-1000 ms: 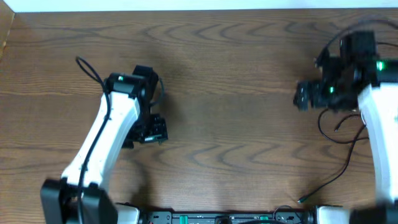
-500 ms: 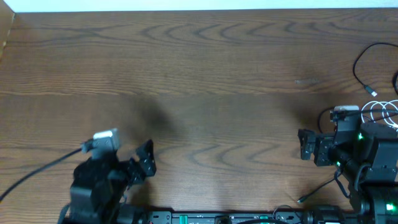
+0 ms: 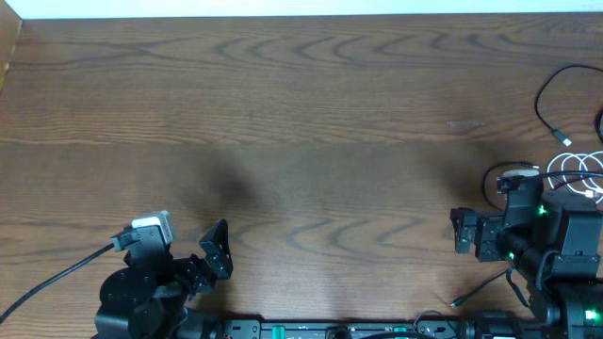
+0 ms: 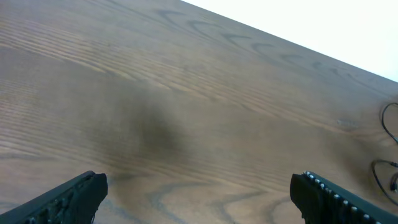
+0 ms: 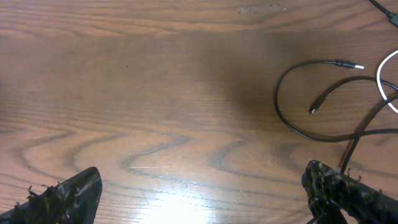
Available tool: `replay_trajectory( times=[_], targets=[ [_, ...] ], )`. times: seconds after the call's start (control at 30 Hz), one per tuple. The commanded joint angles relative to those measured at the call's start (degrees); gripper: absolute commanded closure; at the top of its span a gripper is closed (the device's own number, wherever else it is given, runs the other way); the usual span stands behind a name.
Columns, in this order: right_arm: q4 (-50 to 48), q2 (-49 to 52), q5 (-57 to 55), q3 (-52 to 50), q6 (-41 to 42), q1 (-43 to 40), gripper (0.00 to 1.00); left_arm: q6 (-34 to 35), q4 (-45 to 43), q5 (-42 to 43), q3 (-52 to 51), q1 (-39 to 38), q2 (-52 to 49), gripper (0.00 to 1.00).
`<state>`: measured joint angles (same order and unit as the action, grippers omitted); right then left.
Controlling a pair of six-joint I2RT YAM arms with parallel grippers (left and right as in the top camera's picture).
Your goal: Untangle cables
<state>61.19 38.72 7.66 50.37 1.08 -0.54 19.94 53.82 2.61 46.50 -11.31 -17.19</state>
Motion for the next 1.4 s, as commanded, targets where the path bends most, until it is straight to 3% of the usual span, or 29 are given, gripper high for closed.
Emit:
replay_trajectory(
  times=[0.0, 0.53, 0.63, 1.37],
  targets=[
    [0.15, -0.15, -0.24, -0.42, 0.79, 0.22, 0.01, 0.68, 0.11, -0.72, -0.26, 0.09, 0.09, 0.01],
    [1.29, -1.57, -2.19, -0.46, -0.13, 0.22, 0.01, 0.68, 0.11, -0.72, -0.26, 0.09, 0.09, 0.01],
    [-2.25, -4.15, -2.16, -1.05, -1.64, 0.22, 0.01, 0.68, 0.13, -0.72, -0.26, 0.09, 0.09, 0.01],
    [-68.7, -32.44, -1.6, -42.23, -2.01, 4.02, 0.01, 0.68, 0.11, -0.72, -0.26, 0.09, 0.09, 0.01]
  ],
)
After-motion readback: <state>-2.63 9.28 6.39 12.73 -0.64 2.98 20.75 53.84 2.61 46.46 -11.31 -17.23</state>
